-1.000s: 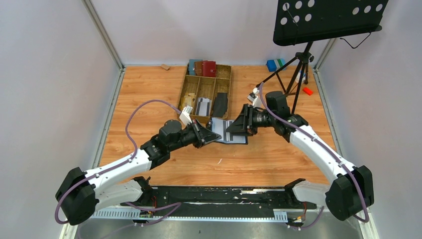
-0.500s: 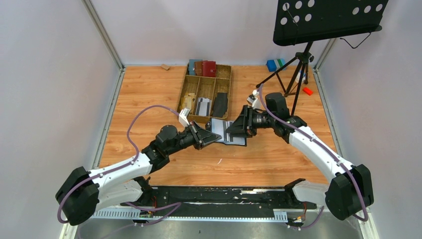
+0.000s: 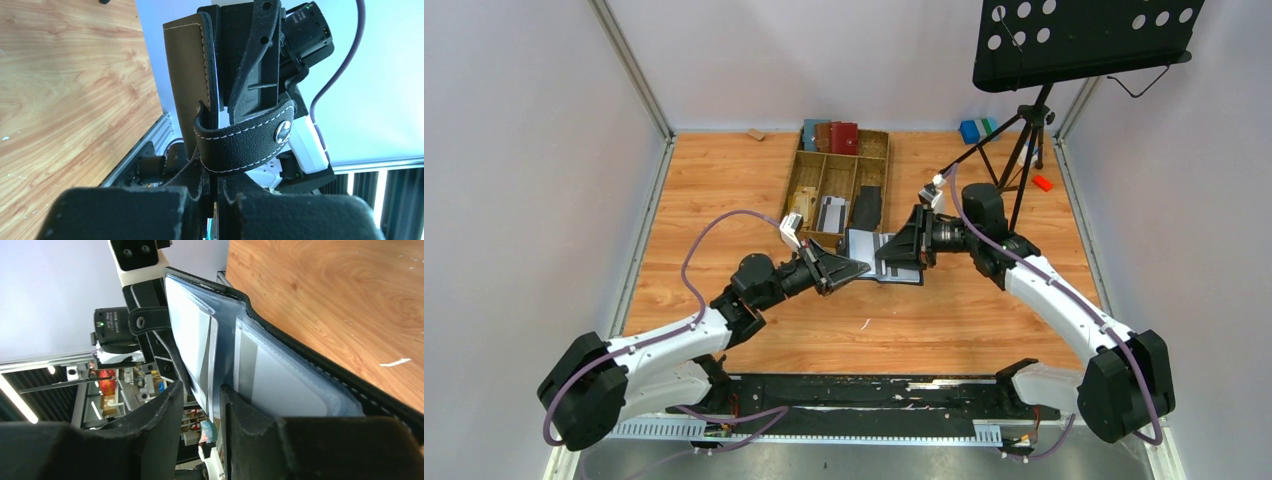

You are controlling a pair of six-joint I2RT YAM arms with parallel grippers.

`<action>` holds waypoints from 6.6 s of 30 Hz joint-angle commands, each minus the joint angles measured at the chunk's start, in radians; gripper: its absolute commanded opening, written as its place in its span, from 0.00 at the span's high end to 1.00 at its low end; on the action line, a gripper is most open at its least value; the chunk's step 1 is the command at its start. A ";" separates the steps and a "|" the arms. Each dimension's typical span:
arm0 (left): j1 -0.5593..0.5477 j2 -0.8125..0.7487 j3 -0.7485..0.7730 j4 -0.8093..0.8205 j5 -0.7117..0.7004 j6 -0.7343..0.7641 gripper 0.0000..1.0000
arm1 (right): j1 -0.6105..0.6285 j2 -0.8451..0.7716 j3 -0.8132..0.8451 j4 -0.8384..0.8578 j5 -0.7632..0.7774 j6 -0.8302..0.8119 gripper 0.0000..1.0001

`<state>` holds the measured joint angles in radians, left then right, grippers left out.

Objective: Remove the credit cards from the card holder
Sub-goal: Remove the credit card from the card holder, then place the credit card in the storage box.

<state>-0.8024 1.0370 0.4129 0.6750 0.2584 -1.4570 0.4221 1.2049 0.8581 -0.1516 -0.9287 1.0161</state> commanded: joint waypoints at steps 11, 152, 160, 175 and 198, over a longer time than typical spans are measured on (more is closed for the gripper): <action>0.000 -0.052 -0.029 0.136 -0.037 -0.026 0.92 | -0.040 -0.058 -0.077 0.374 -0.040 0.305 0.98; 0.247 -0.560 0.310 -1.457 -0.220 0.489 1.00 | 0.071 0.896 0.848 -0.164 0.444 -0.268 1.00; 0.247 -0.583 0.344 -1.517 -0.256 0.501 1.00 | 0.088 1.020 0.937 -0.196 0.427 -0.272 1.00; 0.247 -0.604 0.368 -1.560 -0.283 0.489 1.00 | 0.090 1.017 0.957 -0.229 0.502 -0.292 0.69; 0.247 -0.601 0.206 -1.255 0.002 0.374 1.00 | 0.095 0.343 0.690 -0.350 0.466 -0.511 0.43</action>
<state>-0.5587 0.4431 0.6594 -0.7204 0.1589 -1.0035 0.5121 1.6936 1.6463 -0.4606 -0.4725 0.5842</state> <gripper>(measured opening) 0.029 0.464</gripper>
